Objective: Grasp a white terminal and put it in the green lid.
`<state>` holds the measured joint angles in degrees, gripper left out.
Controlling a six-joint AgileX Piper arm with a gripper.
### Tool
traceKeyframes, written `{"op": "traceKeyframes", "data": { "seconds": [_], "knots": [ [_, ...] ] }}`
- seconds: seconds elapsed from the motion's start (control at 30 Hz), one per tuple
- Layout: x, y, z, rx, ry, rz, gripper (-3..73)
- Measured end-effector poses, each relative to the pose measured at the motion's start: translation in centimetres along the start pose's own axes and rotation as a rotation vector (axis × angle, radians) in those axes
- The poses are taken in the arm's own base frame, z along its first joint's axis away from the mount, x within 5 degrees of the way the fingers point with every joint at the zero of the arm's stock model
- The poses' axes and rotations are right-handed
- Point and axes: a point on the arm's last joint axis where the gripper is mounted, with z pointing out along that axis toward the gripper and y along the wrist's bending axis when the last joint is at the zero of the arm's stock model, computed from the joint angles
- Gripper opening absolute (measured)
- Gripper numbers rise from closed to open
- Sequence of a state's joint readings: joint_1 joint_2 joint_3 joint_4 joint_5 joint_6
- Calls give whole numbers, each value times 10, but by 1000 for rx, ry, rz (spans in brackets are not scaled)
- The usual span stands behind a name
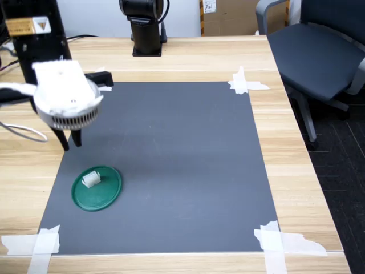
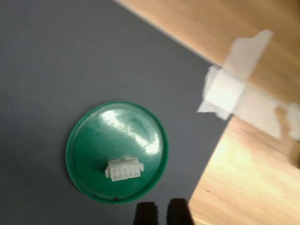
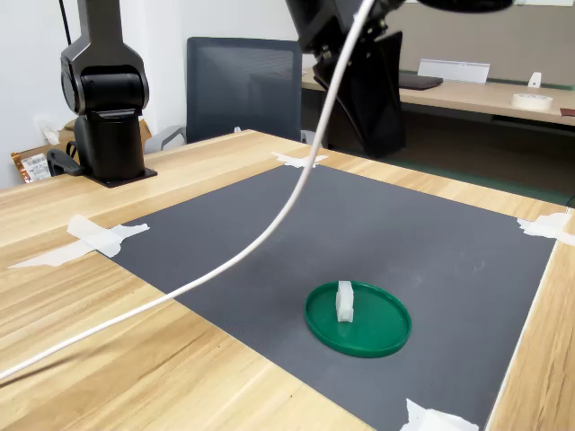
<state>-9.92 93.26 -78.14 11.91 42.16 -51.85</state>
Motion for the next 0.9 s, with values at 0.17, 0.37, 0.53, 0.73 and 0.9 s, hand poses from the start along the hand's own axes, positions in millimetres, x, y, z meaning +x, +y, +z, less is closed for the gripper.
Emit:
{"op": "traceKeyframes", "data": {
  "seconds": [0.17,0.37,0.53,0.73,0.9],
  "knots": [
    [7,12,-23,68,-93,39,-25],
    [24,34,-44,88,-146,82,-25],
    [36,52,-67,107,-208,129,-25],
    [46,67,-106,201,-350,247,-26],
    [55,78,-135,243,-446,391,-26]
  ]
}}
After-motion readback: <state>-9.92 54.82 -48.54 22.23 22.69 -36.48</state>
